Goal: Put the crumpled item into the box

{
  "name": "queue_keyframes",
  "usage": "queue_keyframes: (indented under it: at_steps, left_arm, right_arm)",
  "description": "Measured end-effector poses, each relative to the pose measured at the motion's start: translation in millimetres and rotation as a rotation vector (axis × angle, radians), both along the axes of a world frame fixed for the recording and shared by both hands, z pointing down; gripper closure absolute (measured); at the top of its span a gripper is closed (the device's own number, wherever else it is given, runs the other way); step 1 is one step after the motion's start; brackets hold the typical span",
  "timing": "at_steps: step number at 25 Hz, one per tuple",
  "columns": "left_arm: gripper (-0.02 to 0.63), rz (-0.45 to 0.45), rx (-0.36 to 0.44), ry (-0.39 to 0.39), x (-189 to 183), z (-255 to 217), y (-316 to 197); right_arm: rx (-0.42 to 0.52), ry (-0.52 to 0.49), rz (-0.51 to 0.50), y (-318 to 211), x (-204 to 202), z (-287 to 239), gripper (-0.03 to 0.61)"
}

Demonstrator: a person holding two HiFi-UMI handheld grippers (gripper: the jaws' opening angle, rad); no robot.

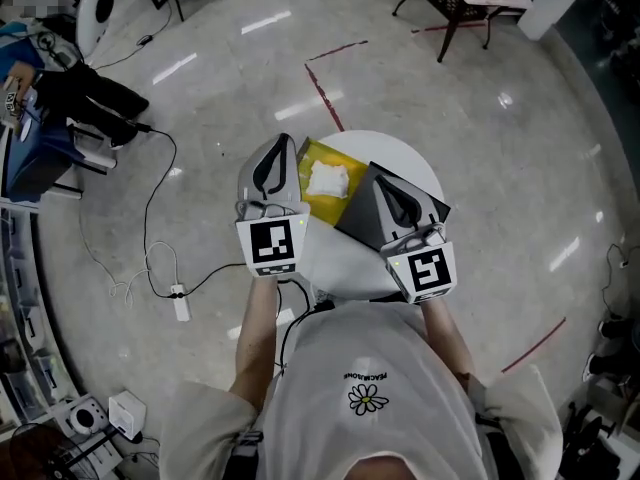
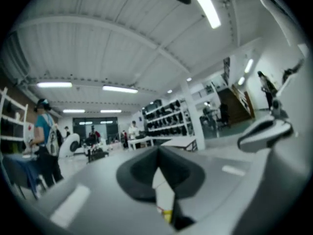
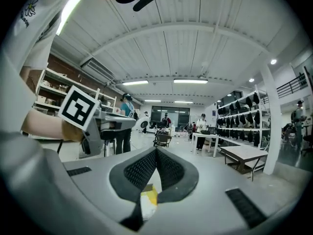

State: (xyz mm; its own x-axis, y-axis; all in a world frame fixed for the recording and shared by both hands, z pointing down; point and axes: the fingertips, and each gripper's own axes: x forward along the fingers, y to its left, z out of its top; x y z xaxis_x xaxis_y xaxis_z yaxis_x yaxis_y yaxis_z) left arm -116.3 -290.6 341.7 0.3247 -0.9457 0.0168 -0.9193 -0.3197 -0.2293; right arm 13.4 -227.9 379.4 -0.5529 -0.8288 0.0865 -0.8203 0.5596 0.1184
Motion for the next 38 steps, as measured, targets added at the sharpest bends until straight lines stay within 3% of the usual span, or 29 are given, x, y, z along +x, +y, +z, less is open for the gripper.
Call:
queue_keyframes:
  at_steps: [3, 9, 17, 38]
  left_arm:
    - [0.612, -0.078, 0.027, 0.125, -20.5, -11.6, 28.0]
    - [0.612, -0.223, 0.11, 0.183, -40.8, -10.8, 54.5]
    - [0.612, -0.211, 0.093, 0.224, -30.5, -1.3, 65.9]
    - [0.614, -0.256, 0.094, 0.198, -45.4, -3.0, 63.0]
  right_arm:
    - [-0.002, -0.008, -0.013, 0.9, -7.5, -1.6, 0.577]
    - [-0.02, -0.029, -0.013, 2.3, -14.1, 3.3, 0.577]
    - [0.012, 0.022, -0.011, 3.5, -18.9, 2.0, 0.578]
    - [0.012, -0.002, -0.009, 0.6, -18.4, 0.5, 0.578]
